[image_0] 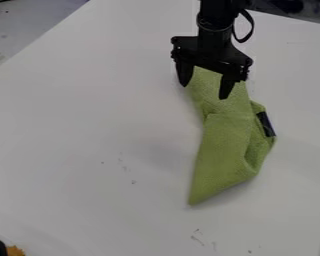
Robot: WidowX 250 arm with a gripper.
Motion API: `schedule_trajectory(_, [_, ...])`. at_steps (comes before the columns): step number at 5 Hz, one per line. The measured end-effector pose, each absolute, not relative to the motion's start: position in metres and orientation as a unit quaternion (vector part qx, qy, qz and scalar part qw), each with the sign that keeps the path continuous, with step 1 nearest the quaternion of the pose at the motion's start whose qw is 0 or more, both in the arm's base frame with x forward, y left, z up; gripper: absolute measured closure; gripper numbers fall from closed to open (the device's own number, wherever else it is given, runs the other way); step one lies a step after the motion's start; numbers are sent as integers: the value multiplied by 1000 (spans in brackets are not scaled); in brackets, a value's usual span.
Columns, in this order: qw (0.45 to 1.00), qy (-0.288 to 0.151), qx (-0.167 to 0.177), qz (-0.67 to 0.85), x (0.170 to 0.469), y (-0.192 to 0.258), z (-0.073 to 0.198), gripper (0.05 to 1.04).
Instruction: Unfold the cloth from right to left
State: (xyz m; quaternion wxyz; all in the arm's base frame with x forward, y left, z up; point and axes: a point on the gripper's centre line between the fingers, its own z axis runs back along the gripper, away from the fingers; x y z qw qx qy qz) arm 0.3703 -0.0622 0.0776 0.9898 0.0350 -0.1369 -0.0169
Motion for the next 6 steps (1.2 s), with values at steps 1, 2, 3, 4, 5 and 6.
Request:
schedule_trajectory(1, [992, -120, 38, -16, 368, -62, 65, 83])
schedule_trajectory(2, [990, -131, 38, -24, 372, -71, 59, 83])
schedule_trajectory(3, [988, -141, 35, -42, 380, -89, 53, 83])
schedule_trajectory(4, [989, -139, 27, -47, 387, -113, 66, 84])
schedule_trajectory(5, [990, -135, 27, -37, 379, -133, 66, 84])
schedule_trajectory(6, [991, -128, 19, -21, 374, -138, 64, 83])
